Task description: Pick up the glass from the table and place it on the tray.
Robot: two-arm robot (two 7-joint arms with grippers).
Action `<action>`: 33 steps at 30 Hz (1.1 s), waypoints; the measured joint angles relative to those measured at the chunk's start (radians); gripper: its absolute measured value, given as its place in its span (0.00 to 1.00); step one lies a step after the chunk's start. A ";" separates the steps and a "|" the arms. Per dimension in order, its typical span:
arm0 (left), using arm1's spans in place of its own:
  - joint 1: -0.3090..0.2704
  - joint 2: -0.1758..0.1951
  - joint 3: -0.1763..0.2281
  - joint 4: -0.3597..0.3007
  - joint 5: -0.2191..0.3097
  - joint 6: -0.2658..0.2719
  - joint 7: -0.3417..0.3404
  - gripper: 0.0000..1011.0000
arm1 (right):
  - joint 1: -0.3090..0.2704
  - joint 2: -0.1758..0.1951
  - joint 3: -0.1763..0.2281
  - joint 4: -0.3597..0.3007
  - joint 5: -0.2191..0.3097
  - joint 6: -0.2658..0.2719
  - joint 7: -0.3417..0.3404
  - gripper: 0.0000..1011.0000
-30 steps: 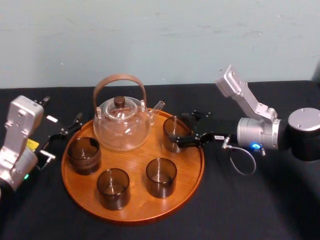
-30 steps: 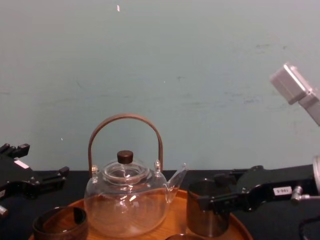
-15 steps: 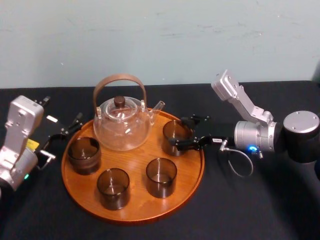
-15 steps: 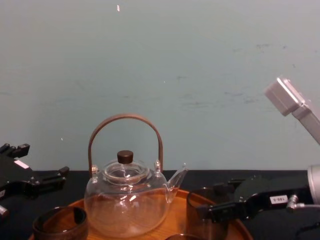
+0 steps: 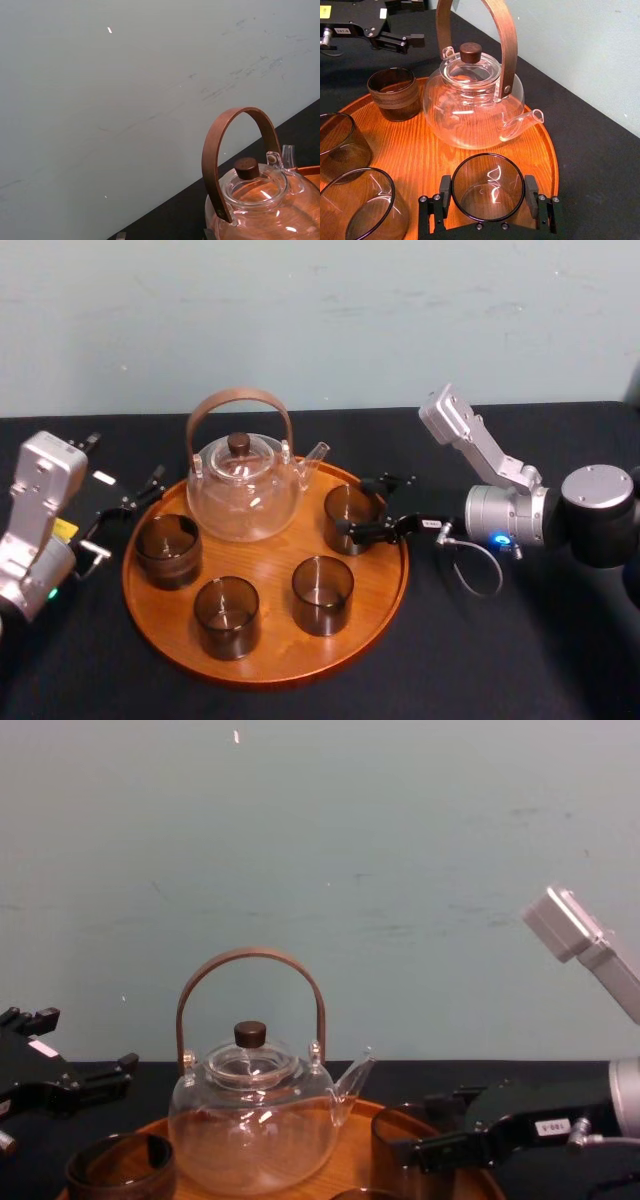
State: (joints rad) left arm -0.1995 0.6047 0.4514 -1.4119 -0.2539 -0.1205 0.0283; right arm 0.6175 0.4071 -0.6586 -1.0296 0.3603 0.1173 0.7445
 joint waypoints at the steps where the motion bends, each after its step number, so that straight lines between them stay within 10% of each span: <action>1: 0.000 0.000 0.000 0.000 0.000 0.000 0.000 0.99 | 0.000 -0.001 0.000 0.000 -0.003 -0.001 -0.003 0.89; 33: 0.000 0.000 0.000 0.000 0.000 0.000 0.000 0.99 | -0.002 0.001 0.000 -0.001 -0.006 0.002 -0.006 0.99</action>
State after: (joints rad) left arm -0.1995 0.6047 0.4514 -1.4120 -0.2539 -0.1206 0.0283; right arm 0.6159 0.4080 -0.6584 -1.0307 0.3544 0.1196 0.7380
